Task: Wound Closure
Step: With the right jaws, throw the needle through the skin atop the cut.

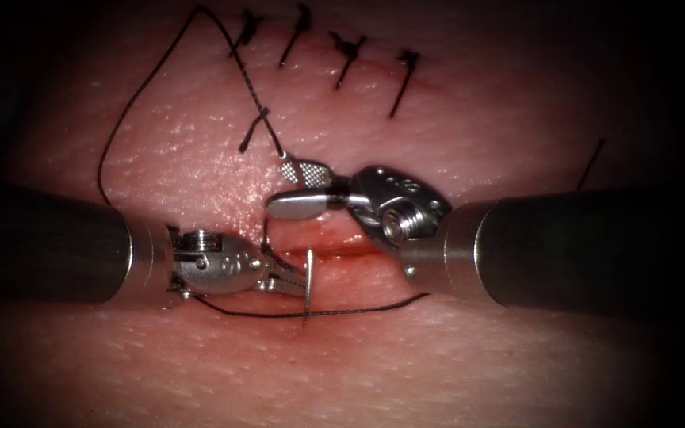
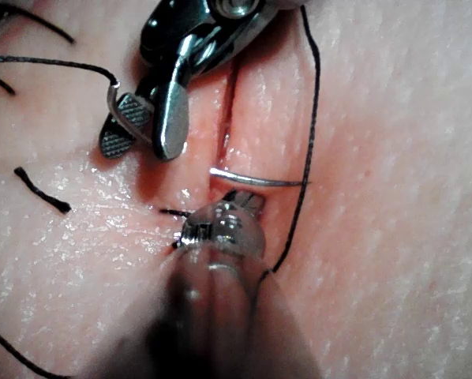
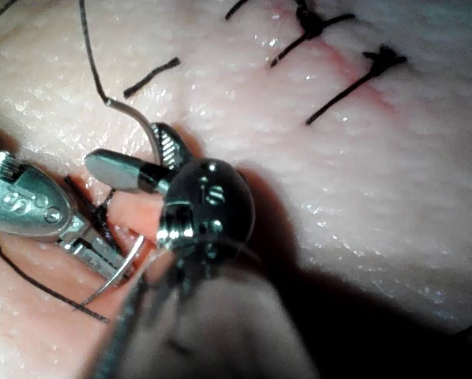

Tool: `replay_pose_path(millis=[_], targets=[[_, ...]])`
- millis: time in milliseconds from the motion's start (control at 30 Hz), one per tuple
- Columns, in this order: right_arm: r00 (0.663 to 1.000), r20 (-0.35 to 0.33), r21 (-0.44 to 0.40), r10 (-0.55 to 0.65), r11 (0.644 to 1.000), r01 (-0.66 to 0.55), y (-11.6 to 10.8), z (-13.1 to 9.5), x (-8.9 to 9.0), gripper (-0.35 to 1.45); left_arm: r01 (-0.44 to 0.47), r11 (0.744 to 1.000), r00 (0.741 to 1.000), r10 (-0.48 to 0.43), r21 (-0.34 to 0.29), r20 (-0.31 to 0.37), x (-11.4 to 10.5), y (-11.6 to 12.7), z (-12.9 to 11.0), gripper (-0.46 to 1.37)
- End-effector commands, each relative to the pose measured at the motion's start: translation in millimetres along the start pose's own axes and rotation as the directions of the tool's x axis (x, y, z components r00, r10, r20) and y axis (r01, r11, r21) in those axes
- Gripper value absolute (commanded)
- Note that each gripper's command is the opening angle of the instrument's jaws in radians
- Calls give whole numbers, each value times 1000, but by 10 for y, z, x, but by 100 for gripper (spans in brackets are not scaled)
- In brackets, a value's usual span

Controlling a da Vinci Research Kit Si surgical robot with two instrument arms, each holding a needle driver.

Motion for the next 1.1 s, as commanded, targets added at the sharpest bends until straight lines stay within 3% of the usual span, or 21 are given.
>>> replay_pose_path(millis=[33,133,333,700,767,800,833,867,1100], targets=[[999,0,-7,-37,999,37,4,-4,4,120,0,1000,1000,0,-6,0,0,0,0,-35],[992,7,-31,-124,992,124,13,-10,21,120,0,1000,1000,0,-6,0,0,0,0,-35],[985,14,-30,-169,985,170,10,-13,36,118,0,1000,1000,0,-6,0,-1,0,0,-35],[973,33,5,-230,973,230,-3,-5,31,112,0,1000,1000,0,-6,0,0,1,0,-35],[973,35,10,-230,973,230,-4,-4,31,97,0,1000,1000,0,-6,0,0,1,0,-35],[970,34,20,-242,970,241,-4,-3,31,72,0,1000,1000,0,-6,0,0,1,0,-35],[968,39,32,-247,969,246,-3,-3,31,-4,0,1000,1000,0,-6,0,0,1,0,-35],[968,45,37,-248,968,247,-3,-4,31,-35,0,1000,1000,0,-6,0,0,1,0,-35],[952,56,-75,-301,949,305,11,-9,43,-35,0,1000,1000,0,-6,0,0,1,0,-35]])
